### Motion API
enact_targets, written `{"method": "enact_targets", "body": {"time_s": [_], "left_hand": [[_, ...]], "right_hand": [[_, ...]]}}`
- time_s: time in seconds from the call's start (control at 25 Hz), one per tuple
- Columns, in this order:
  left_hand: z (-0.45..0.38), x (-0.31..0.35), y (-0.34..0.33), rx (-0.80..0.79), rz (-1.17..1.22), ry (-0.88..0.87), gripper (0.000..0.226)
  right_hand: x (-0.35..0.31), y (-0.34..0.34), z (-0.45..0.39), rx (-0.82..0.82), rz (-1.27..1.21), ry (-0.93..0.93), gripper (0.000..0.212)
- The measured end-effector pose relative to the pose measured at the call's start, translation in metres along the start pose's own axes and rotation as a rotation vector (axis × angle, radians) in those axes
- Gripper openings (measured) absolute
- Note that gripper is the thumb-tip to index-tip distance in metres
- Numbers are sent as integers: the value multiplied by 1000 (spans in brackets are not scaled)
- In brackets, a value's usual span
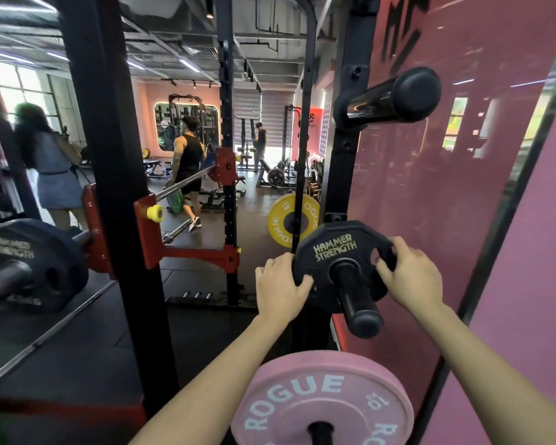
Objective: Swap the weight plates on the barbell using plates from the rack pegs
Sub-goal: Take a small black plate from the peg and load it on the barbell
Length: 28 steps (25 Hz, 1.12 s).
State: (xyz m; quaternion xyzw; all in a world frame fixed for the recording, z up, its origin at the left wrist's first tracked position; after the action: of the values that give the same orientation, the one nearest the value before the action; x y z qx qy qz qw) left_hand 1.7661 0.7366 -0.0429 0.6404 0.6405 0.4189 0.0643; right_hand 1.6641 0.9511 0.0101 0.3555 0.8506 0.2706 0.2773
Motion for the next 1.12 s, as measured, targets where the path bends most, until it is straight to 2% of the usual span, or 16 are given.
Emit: {"method": "enact_targets", "body": {"time_s": [0.16, 0.28, 0.52, 0.68, 0.88, 1.12], "left_hand": [[20, 9, 18, 21, -14, -4, 26], [44, 18, 39, 58, 17, 40, 30], [116, 50, 88, 163, 48, 92, 35], [174, 54, 124, 177, 39, 143, 37], [229, 29, 189, 188, -45, 233, 35], [274, -48, 289, 322, -175, 345, 40]], "right_hand": [[4, 24, 24, 19, -47, 4, 28], [5, 44, 41, -45, -56, -11, 32], [1, 94, 98, -12, -138, -41, 30], [-15, 117, 144, -23, -200, -15, 30], [-68, 123, 186, -114, -275, 40, 29], [-192, 96, 220, -166, -424, 164, 32]]}}
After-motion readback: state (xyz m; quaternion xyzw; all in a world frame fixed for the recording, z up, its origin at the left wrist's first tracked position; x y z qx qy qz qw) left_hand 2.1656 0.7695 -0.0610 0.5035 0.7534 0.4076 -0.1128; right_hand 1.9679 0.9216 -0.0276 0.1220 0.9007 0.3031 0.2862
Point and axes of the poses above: each hand's wrist, its own z-axis away from the middle knuckle, its own y-axis out of the back of the hand, x = y × z, the point moved 3 cm from there along -z, towards the middle knuckle, and after that the axes turned 2 degrees about -z, right-handed, at the moved point
